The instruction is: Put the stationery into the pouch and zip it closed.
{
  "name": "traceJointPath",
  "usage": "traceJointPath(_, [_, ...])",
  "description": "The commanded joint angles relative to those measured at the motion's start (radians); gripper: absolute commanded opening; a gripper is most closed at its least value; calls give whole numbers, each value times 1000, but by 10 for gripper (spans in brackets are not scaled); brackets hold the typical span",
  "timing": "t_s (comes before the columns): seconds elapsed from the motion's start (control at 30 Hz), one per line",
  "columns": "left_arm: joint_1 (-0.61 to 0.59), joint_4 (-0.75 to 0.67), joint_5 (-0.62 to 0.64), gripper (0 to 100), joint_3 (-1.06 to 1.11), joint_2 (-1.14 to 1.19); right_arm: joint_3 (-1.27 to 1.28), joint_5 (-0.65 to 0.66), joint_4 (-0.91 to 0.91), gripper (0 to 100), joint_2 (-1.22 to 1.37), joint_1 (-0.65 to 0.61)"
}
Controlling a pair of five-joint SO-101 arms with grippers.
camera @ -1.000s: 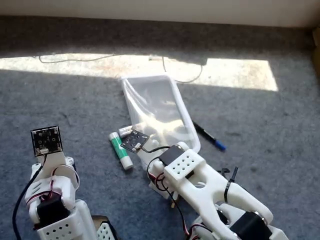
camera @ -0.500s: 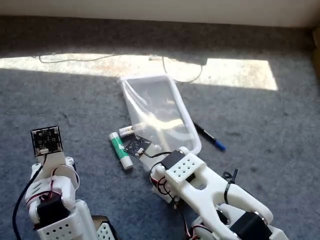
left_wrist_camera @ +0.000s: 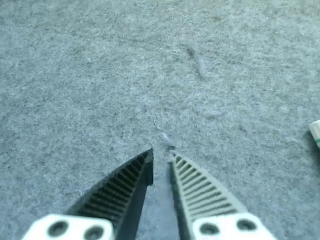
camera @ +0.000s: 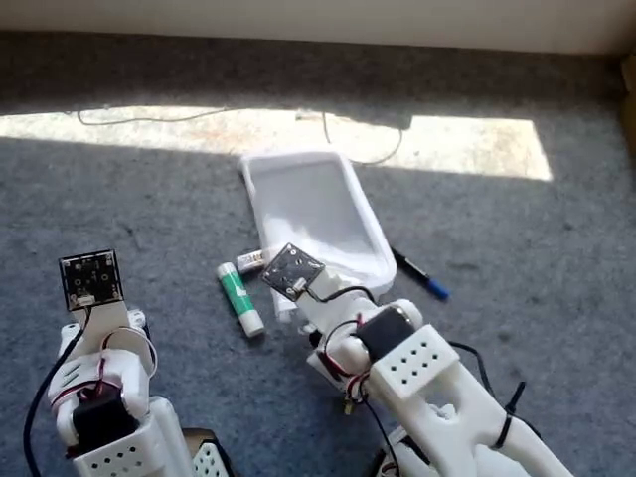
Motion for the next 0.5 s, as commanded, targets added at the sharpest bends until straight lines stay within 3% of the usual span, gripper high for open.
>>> traceJointPath(0.0, [-2,2,34,296,-53,-8,-41,2,12,15,-131,16])
traceJointPath(0.07, [15,25,86,345,-70,-8,-41,2,8,15,-163,16])
traceJointPath(0.47, [314,71,100,333,-213,-8,-42,-63,-41,15,-298,16])
